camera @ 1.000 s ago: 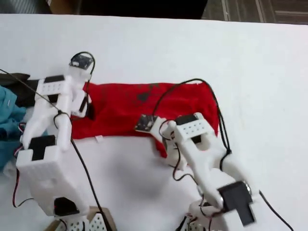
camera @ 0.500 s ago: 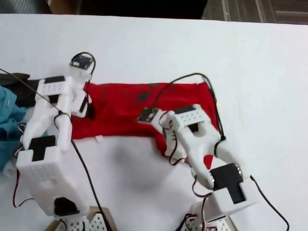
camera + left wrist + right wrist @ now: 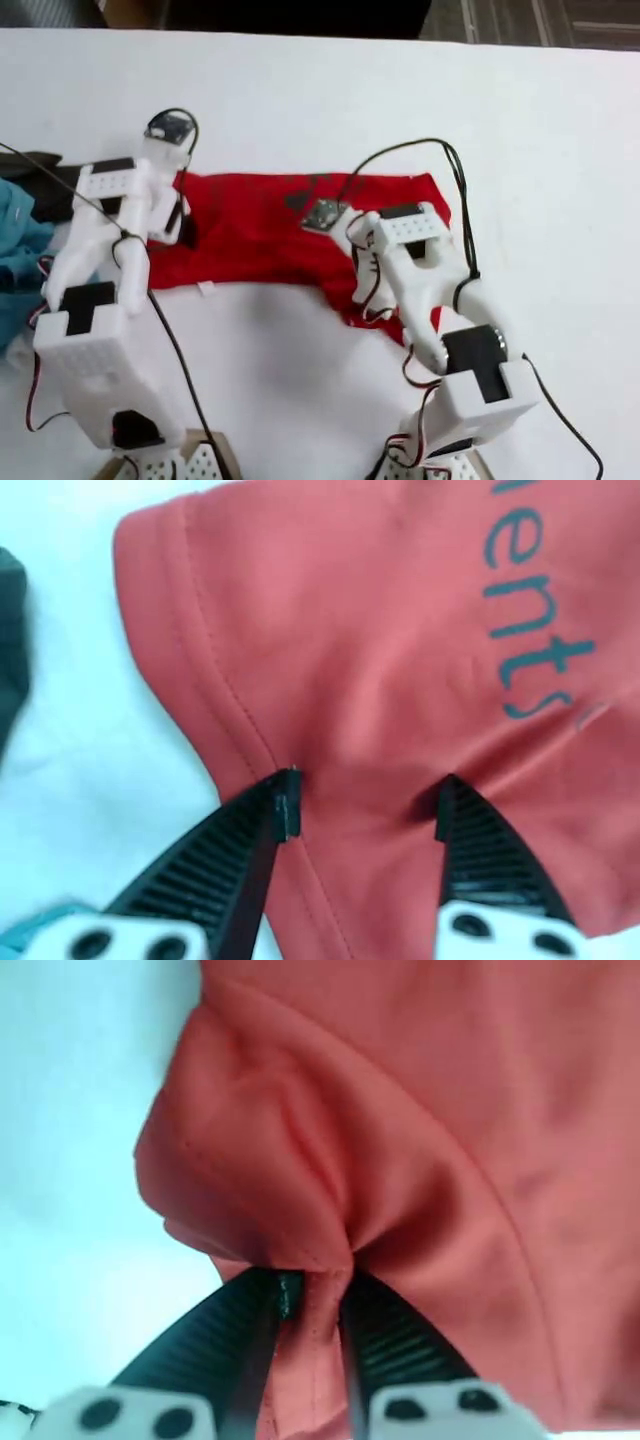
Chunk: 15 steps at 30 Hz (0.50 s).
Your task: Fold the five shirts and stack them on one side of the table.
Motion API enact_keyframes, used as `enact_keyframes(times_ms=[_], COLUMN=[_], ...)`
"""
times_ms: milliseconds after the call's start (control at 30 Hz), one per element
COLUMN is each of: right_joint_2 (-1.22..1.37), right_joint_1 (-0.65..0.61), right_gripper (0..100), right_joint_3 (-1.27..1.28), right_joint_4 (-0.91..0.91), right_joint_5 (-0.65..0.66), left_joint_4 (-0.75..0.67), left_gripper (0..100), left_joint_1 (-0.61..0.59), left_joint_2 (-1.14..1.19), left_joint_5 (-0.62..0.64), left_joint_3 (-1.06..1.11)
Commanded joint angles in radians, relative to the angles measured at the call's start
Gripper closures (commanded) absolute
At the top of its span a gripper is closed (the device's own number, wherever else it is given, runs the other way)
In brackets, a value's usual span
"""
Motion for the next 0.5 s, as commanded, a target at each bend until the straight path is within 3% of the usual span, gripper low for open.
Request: enact_keyframes(times_ms=[0, 467], right_joint_2=[0.038, 0.045], right_joint_1=[0.001, 0.001], right_gripper=[97.8, 97.8], right_joint_3=[0.003, -0.414], right_joint_4=[0.027, 0.361], right_joint_5=[0.011, 0.015], left_joint_4=[-0.031, -0.031], left_gripper=[76, 76], left_joint_1=[0.012, 0.012], left_joint_2=[-0.011, -0.011], left_joint_5=[0.008, 0.008], left_joint_3=[0.004, 0.004])
